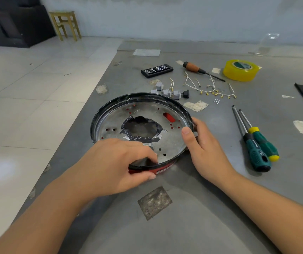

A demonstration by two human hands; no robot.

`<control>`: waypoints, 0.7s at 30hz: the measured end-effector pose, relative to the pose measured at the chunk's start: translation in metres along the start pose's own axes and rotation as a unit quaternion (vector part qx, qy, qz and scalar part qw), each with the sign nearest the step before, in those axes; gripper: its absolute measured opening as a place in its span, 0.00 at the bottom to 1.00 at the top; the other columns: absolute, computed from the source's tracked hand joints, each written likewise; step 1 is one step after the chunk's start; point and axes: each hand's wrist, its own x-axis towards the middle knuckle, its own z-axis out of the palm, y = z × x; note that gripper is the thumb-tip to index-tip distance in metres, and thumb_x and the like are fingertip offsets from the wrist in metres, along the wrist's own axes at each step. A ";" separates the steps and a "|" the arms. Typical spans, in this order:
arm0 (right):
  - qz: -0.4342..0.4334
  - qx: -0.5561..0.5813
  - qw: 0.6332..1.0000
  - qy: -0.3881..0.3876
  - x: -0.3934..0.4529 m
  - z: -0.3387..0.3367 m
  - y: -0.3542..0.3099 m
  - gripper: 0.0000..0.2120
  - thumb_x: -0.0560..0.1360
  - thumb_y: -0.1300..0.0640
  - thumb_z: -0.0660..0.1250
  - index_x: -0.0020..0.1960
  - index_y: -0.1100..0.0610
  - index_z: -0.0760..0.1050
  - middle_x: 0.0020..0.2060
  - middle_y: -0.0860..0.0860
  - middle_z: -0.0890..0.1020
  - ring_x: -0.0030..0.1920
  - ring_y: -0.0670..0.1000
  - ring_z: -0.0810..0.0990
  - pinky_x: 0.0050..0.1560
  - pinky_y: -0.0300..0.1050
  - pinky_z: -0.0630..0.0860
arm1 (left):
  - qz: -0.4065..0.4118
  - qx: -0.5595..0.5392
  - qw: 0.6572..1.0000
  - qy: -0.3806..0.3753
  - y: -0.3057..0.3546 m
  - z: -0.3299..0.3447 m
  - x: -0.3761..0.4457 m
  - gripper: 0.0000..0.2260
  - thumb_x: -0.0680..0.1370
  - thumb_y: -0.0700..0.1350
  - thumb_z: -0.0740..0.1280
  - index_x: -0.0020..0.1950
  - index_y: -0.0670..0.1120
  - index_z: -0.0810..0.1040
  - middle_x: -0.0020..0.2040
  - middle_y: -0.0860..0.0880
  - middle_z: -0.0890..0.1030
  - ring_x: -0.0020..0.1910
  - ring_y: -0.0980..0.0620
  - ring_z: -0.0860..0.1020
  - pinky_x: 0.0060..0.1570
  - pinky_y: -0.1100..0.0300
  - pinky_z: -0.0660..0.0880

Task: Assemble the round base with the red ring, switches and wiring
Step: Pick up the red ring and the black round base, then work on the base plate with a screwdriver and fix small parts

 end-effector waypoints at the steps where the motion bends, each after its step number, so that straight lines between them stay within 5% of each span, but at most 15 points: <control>1: 0.004 0.001 1.000 0.002 0.000 0.000 -0.001 0.36 0.74 0.22 0.49 0.72 0.43 0.67 0.62 0.40 0.79 0.62 0.42 0.77 0.63 0.43 0.74 | -0.002 0.000 1.000 0.002 0.000 0.001 0.001 0.20 0.76 0.69 0.60 0.61 0.64 0.82 0.53 0.66 0.84 0.49 0.61 0.83 0.45 0.57 0.81; 5: 0.028 0.026 0.999 0.026 0.003 -0.001 -0.003 0.34 0.73 0.20 0.46 0.63 0.41 0.72 0.48 0.39 0.80 0.49 0.38 0.78 0.50 0.35 0.72 | -0.032 -0.020 0.999 0.015 0.001 0.002 0.003 0.22 0.73 0.72 0.63 0.62 0.64 0.79 0.54 0.71 0.83 0.54 0.68 0.81 0.52 0.58 0.81; 10: 0.128 0.035 0.990 0.038 0.028 -0.010 0.003 0.16 0.82 0.34 0.54 0.50 0.43 0.75 0.43 0.46 0.83 0.34 0.43 0.83 0.36 0.34 0.77 | -0.058 -0.013 0.998 0.008 0.002 0.004 0.005 0.16 0.75 0.66 0.73 0.59 0.62 0.80 0.51 0.69 0.83 0.53 0.65 0.81 0.51 0.54 0.81; 14: 0.153 -0.032 0.986 0.059 0.078 -0.040 0.008 0.10 0.82 0.46 0.61 0.52 0.50 0.78 0.49 0.50 0.84 0.46 0.52 0.86 0.54 0.55 0.82 | -0.061 0.013 0.998 0.001 0.005 0.004 0.008 0.14 0.75 0.63 0.74 0.58 0.62 0.81 0.51 0.68 0.83 0.53 0.63 0.81 0.51 0.54 0.80; 18: 0.137 -0.219 0.963 0.077 0.130 -0.068 0.021 0.10 0.79 0.50 0.66 0.54 0.55 0.79 0.52 0.54 0.83 0.55 0.57 0.80 0.52 0.48 0.75 | -0.052 0.017 0.998 0.007 0.003 0.007 0.007 0.13 0.76 0.63 0.73 0.58 0.63 0.81 0.52 0.66 0.83 0.53 0.61 0.82 0.51 0.54 0.80; 21: 0.148 -0.300 0.939 0.085 0.157 -0.081 0.043 0.13 0.79 0.55 0.67 0.61 0.58 0.79 0.62 0.60 0.77 0.62 0.61 0.77 0.62 0.51 0.75 | -0.045 0.013 0.999 0.015 0.001 0.009 0.006 0.13 0.76 0.65 0.71 0.58 0.63 0.81 0.52 0.66 0.84 0.53 0.60 0.82 0.52 0.54 0.80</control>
